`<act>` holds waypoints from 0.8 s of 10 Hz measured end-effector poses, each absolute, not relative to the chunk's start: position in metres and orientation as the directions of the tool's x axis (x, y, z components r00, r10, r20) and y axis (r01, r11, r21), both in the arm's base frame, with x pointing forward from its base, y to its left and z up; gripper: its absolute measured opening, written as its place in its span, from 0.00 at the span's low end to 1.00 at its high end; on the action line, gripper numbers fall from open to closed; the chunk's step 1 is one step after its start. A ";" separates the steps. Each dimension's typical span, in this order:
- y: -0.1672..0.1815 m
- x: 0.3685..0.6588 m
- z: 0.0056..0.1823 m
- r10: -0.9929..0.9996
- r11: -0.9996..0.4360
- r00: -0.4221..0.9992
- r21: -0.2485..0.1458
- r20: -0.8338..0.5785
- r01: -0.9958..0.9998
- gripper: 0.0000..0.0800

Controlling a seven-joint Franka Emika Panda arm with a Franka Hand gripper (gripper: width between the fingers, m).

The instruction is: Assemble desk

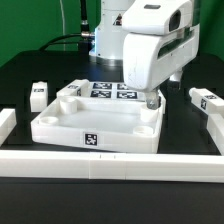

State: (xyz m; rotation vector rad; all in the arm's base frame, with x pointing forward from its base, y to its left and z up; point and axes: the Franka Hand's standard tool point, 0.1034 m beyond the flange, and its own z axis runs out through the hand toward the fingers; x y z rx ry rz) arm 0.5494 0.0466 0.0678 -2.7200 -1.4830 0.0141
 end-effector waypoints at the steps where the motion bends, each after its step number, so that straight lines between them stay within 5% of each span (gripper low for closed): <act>1: 0.046 0.549 0.068 0.841 -0.540 0.541 -0.043 0.013 0.841 0.81; 5: 0.044 0.549 0.067 0.854 -0.520 0.521 -0.037 0.015 0.853 0.81; 8: 0.019 0.523 0.063 0.917 -0.397 0.397 0.003 0.029 0.918 0.81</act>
Offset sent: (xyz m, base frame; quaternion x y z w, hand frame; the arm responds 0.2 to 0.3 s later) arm 0.0000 0.0000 0.0000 0.0000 0.0000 0.0000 1.0000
